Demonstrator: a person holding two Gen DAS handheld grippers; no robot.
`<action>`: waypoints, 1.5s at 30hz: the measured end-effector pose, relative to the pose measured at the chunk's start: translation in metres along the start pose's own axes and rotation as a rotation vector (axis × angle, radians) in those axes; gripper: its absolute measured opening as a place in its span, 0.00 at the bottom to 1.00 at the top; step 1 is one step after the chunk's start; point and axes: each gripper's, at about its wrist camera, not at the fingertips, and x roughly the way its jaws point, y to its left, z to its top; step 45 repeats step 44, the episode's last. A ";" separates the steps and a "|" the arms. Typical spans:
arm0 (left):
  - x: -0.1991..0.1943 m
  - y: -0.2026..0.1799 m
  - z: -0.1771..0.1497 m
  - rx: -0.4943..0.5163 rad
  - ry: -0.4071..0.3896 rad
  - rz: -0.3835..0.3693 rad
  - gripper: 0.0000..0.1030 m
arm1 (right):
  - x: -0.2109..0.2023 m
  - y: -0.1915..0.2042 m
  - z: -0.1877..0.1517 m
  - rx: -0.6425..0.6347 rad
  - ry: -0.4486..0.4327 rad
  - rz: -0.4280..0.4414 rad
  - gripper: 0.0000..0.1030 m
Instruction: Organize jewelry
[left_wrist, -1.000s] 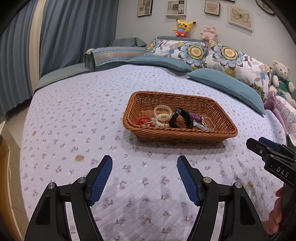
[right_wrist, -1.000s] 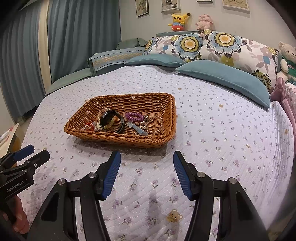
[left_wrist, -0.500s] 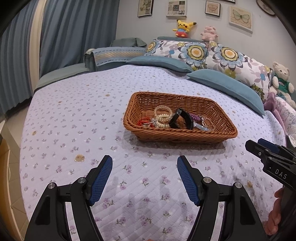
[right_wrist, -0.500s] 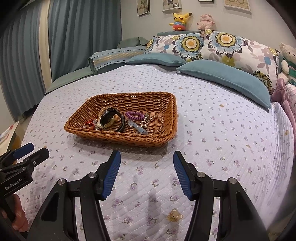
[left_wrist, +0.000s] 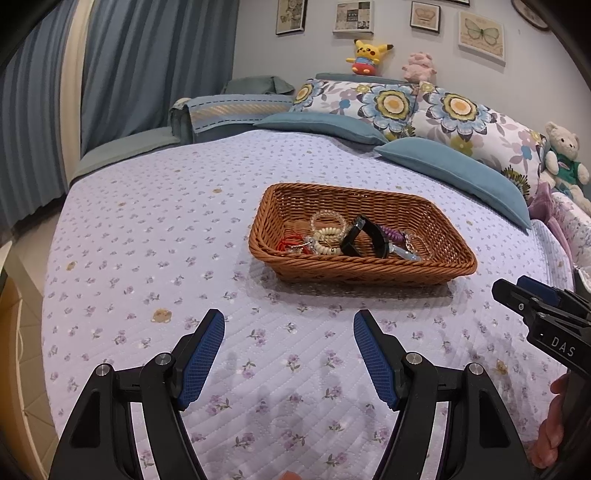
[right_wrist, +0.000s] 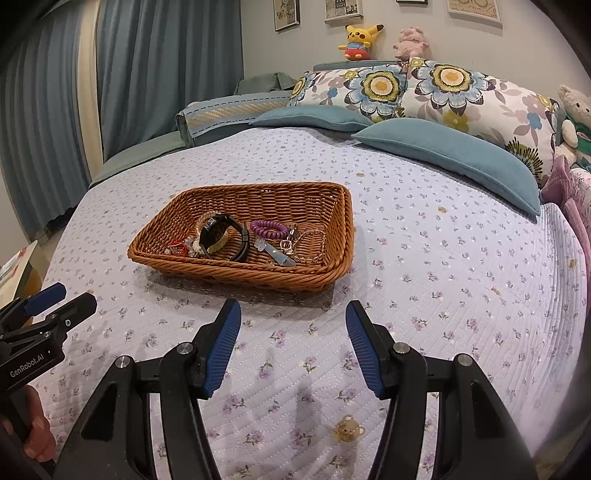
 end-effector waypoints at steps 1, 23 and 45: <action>0.000 0.000 0.000 -0.002 0.000 0.001 0.72 | 0.000 0.000 0.000 -0.001 0.000 0.000 0.60; 0.001 -0.001 0.000 0.017 -0.007 0.034 0.72 | 0.001 -0.003 -0.001 -0.009 0.010 0.003 0.60; -0.008 0.001 0.001 0.022 -0.068 0.097 0.72 | 0.004 -0.007 -0.002 -0.017 0.014 0.011 0.60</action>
